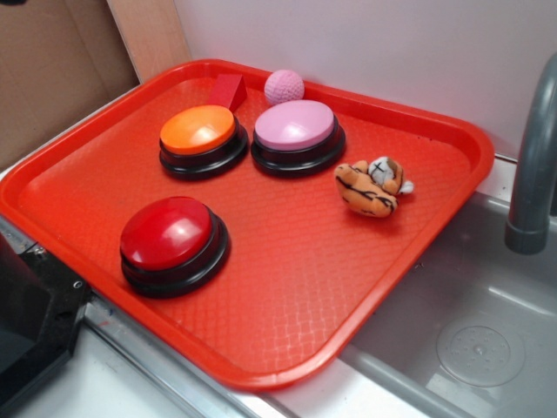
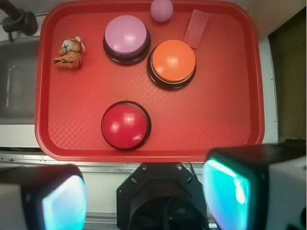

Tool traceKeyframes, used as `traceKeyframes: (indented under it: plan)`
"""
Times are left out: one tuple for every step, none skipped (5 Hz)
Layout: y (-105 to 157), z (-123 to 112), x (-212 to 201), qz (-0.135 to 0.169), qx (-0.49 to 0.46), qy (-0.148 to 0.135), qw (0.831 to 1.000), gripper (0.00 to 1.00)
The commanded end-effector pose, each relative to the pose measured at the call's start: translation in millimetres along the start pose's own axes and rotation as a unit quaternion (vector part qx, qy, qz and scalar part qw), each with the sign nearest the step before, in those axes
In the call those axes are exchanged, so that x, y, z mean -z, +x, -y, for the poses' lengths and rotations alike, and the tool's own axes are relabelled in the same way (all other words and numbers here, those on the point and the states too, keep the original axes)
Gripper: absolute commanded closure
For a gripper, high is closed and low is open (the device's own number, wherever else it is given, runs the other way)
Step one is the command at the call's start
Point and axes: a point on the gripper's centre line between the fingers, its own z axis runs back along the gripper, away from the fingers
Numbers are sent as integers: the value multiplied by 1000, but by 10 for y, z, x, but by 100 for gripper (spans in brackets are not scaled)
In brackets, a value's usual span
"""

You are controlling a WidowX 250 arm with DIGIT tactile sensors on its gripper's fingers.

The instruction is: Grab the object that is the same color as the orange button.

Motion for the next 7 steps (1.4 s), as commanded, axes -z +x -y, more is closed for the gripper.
traceKeyframes:
  plan:
    - [0, 0, 0, 0, 0, 0, 1000, 0]
    - [220, 113, 113, 19, -23, 13, 999, 0]
    - [499, 240, 298, 36, -66, 17, 997, 0]
    - [802, 376, 570, 70, -143, -16, 987, 0]
    - [1101, 521, 879, 97, -192, -49, 975, 0]
    - [1353, 784, 1244, 74, -192, -61, 977, 0]
    - [1477, 1066, 1631, 25, -128, -112, 985, 0]
